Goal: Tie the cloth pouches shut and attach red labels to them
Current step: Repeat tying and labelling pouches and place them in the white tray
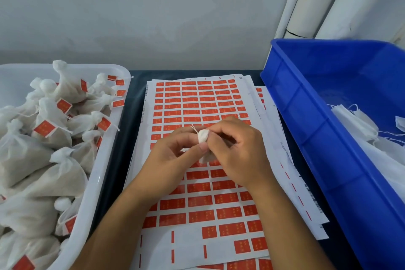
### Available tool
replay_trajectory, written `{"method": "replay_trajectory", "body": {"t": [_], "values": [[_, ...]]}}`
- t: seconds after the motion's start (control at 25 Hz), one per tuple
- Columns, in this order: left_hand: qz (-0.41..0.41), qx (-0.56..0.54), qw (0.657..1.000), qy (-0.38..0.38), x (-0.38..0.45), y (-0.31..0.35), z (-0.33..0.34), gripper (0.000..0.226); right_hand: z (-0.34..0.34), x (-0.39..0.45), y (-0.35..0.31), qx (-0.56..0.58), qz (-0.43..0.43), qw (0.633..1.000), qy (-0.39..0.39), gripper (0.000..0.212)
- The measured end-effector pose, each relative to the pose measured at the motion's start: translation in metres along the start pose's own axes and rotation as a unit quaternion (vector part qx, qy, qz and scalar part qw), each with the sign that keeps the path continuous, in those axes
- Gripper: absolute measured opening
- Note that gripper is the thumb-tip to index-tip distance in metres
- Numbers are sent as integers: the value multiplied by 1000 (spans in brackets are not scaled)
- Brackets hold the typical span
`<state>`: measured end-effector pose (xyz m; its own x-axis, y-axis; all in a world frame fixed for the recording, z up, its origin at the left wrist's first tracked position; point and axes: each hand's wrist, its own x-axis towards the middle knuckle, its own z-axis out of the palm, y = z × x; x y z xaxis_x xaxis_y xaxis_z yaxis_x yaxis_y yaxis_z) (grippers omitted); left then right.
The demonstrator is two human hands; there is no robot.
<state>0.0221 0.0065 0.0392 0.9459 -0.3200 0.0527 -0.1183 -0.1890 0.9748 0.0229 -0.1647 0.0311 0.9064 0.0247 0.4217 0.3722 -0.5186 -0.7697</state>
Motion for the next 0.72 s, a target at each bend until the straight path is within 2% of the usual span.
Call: {"method": "replay_trajectory", "body": {"t": [0.32, 0.52, 0.72], "values": [[-15, -30, 997, 65, 0, 3, 6, 17, 6, 0, -10, 90, 36, 995, 21, 8], [-33, -69, 986, 150, 0, 3, 10, 18, 9, 0, -11, 112, 57, 991, 36, 8], [-61, -83, 981, 164, 1, 1, 11, 14, 10, 0, -12, 122, 71, 990, 25, 9]]}}
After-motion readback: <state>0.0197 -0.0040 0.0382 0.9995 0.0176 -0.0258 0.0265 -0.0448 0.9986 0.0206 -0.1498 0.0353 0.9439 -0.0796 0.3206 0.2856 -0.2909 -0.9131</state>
